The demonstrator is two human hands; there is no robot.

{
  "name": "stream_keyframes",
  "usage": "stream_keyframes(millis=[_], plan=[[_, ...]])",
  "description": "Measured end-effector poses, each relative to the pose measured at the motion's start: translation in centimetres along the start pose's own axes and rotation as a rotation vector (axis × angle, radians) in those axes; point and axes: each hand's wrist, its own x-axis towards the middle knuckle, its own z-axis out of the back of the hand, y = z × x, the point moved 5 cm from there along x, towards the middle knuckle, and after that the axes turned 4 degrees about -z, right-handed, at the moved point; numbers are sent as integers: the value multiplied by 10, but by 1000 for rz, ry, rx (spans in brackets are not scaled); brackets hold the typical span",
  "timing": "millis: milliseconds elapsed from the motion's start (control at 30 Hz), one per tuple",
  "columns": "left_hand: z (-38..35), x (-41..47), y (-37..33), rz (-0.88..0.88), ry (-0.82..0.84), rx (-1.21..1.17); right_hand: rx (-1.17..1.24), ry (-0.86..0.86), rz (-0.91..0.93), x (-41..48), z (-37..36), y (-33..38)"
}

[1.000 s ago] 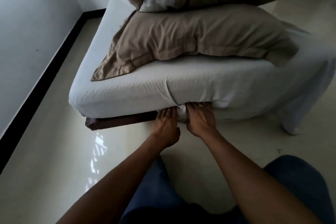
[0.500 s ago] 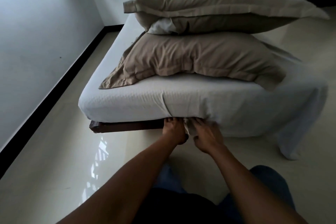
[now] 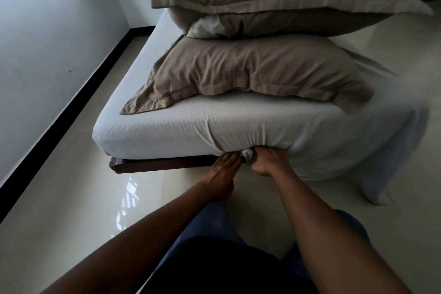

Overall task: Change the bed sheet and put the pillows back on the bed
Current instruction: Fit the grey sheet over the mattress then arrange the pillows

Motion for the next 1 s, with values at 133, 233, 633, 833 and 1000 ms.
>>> stream_keyframes(millis=[133, 233, 633, 833, 1000], plan=[[8, 37, -25, 139, 69, -54, 134, 35, 30, -20, -13, 2], [3, 45, -29, 160, 96, -11, 110, -129, 162, -43, -21, 8], [-9, 7, 5, 62, -125, -68, -53, -99, 85, -5, -23, 29], [-7, 25, -10, 152, -66, -40, -126, -204, 283, -25, -30, 9], [25, 6, 6, 136, -112, -42, -197, -250, 201, -14, -25, 8]])
